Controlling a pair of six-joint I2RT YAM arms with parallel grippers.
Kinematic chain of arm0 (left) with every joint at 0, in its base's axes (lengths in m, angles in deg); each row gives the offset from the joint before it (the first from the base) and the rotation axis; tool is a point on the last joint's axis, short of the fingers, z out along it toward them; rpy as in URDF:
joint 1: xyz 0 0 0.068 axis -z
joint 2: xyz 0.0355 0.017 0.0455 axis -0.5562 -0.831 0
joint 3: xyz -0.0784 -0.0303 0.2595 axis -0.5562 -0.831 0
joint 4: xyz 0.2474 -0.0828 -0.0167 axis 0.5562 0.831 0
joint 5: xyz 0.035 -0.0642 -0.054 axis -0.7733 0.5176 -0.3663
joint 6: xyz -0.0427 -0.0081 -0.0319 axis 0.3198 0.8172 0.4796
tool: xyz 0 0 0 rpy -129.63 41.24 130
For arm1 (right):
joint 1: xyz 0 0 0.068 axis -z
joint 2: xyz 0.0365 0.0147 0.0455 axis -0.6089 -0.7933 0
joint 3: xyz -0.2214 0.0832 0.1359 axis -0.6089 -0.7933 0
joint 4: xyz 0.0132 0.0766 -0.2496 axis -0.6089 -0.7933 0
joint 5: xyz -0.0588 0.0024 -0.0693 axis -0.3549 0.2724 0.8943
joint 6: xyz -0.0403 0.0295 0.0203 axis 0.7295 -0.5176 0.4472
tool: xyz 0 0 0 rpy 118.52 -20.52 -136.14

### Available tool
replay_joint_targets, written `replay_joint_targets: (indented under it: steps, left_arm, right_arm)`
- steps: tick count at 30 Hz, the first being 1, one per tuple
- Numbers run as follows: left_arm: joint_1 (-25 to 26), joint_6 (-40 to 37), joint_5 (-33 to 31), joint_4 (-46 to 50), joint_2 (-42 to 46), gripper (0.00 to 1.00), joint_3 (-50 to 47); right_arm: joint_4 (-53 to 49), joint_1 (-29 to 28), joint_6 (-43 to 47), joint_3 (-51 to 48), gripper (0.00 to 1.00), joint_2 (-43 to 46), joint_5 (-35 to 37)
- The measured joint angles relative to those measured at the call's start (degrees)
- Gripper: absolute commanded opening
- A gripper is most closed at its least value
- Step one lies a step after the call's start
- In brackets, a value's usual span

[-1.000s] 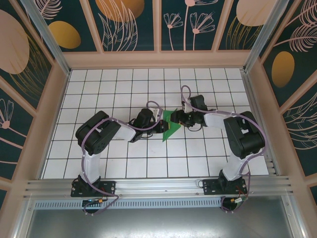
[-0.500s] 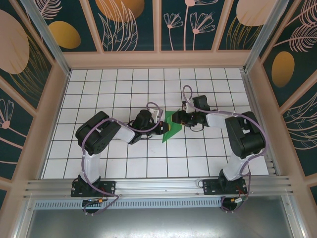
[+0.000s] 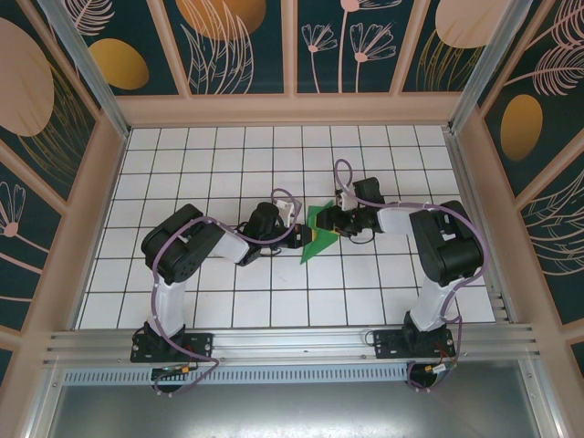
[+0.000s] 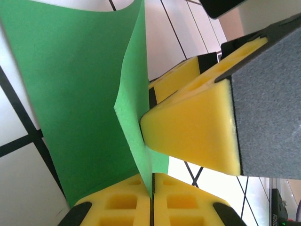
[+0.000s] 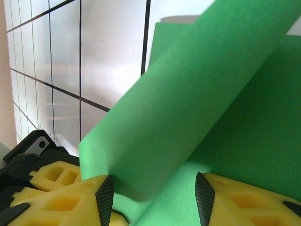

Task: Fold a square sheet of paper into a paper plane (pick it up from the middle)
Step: Fourth fold the wing at the center of the table.

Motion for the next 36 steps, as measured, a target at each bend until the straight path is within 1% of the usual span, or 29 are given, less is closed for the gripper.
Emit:
replay_joint_targets:
  steps: [8, 11, 17, 22, 31, 36]
  left_arm:
    - [0.0, 0.5, 1.2, -0.4, -0.9, 0.21, 0.0]
    - [0.0, 0.7, 1.4, -0.6, -0.9, 0.22, 0.0]
    - [0.0, 0.9, 1.4, -1.4, -0.9, 0.24, 0.0]
    - [0.0, 1.2, 1.2, -2.1, -0.4, 0.25, -1.0]
    - [0.0, 3.2, -1.7, -2.7, 4.7, 0.27, -6.9]
    - [0.0, 3.7, -3.3, -2.8, 7.4, 0.27, -7.7]
  right_arm:
    - [0.0, 0.0, -0.1, 0.0, 0.51, -0.1, 0.3]
    - [-0.1, 0.0, -0.3, 0.1, 0.51, -0.2, 0.5]
    - [-0.6, -0.2, -1.1, 0.5, 0.51, -0.2, 1.4]
    - [-1.5, -0.4, -1.7, 1.1, 0.49, -0.5, 2.3]
    - [-3.6, -1.1, -1.7, 2.3, 0.49, -0.7, 4.3]
    - [-4.2, -1.4, -1.7, 2.7, 0.49, -0.8, 5.1]
